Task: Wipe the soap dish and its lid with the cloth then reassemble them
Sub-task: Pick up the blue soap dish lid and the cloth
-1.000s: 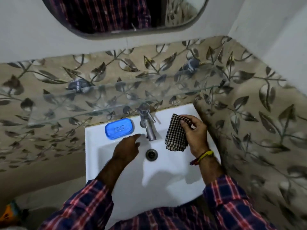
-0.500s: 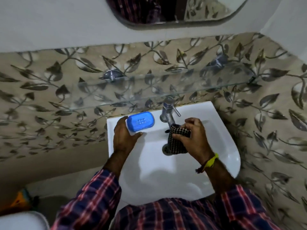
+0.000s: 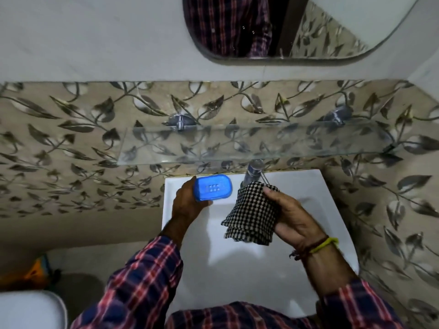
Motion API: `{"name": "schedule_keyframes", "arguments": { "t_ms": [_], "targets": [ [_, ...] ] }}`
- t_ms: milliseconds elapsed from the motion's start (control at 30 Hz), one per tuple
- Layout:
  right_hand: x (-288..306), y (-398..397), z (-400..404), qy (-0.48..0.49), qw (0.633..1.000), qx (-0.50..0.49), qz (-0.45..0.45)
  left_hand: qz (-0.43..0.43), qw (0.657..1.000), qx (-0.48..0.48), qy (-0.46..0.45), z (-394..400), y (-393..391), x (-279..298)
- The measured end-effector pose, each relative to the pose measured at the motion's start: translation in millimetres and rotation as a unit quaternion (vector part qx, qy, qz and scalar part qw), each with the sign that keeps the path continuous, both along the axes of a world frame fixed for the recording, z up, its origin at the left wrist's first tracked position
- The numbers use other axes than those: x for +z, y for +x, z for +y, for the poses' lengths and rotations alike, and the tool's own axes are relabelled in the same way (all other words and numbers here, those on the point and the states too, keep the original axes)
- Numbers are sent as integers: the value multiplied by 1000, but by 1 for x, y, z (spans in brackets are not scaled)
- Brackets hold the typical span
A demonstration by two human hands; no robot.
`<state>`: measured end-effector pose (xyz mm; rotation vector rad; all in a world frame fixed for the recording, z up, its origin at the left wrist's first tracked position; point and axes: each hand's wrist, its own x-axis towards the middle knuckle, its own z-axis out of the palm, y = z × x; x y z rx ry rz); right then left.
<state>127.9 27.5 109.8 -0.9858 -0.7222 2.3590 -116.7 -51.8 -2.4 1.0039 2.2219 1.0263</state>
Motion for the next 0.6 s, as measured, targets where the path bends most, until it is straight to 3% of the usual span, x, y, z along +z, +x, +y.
{"name": "schedule_keyframes", "arguments": {
  "t_ms": [167, 367, 500, 600],
  "targets": [
    [-14, -2, -3, -21, 999, 0, -35, 21, 999, -33, -21, 3, -8, -2],
    [-8, -4, 7, 93, 989, 5, -119, -22, 1000, -18, 9, 2, -11, 1],
    [-9, 1, 17, 51, 995, 36, -81, -23, 999, -4, 37, -1, -7, 9],
    [-14, 4, 19, 56, 996, -4, -73, -24, 997, 6, 67, -3, -5, 15]
  ]
}}
